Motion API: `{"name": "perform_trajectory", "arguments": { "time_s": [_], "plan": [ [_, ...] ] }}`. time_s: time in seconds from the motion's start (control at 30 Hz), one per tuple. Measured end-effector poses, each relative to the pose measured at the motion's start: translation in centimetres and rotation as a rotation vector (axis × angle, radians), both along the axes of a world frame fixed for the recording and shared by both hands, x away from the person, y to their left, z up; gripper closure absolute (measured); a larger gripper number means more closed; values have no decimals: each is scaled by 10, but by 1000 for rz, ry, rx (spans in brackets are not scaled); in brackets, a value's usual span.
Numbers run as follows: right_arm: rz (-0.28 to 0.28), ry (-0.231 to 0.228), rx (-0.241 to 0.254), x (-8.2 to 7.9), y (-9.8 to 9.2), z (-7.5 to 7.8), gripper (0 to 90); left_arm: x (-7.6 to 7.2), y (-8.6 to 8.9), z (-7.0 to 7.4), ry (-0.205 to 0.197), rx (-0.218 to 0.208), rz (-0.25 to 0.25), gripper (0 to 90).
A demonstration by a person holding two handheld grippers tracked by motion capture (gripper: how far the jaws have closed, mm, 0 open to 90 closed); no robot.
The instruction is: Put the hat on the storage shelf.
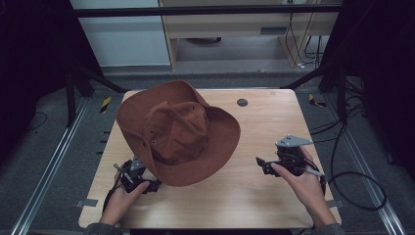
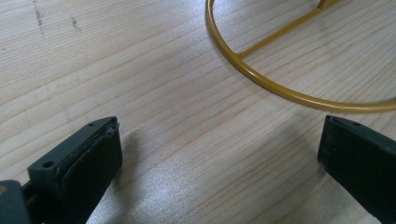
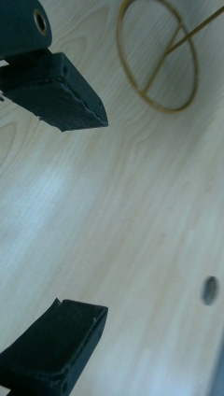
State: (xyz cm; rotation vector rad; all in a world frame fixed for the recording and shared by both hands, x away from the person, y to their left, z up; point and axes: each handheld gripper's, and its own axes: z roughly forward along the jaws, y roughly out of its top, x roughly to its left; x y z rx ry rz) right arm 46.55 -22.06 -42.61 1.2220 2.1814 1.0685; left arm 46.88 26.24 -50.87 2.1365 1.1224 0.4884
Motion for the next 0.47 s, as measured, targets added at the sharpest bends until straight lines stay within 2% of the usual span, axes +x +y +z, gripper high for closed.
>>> {"name": "perform_trajectory", "arguments": {
  "time_s": [0.07, 0.23, 0.3, 0.37, 0.4, 0.47],
  "plan": [
    [-10, 26, 1, 0, 2, -16, 89, 0, 0, 0, -1, -3, 0, 0],
    [-41, 89, -53, -1, 7, -55, 96, 0, 0, 0, 1, 3, -4, 0],
    [-50, 108, -44, 0, 7, -65, 97, 0, 0, 0, -1, -3, 1, 0],
    [-64, 120, -55, -1, 8, -75, 101, 0, 0, 0, 0, -2, -1, 0],
    [-65, 115, -78, 0, 8, -81, 84, 0, 0, 0, 0, -2, -1, 0],
    [-76, 104, -74, -1, 9, -82, 83, 0, 0, 0, 0, 0, 0, 0]
  ]
}}
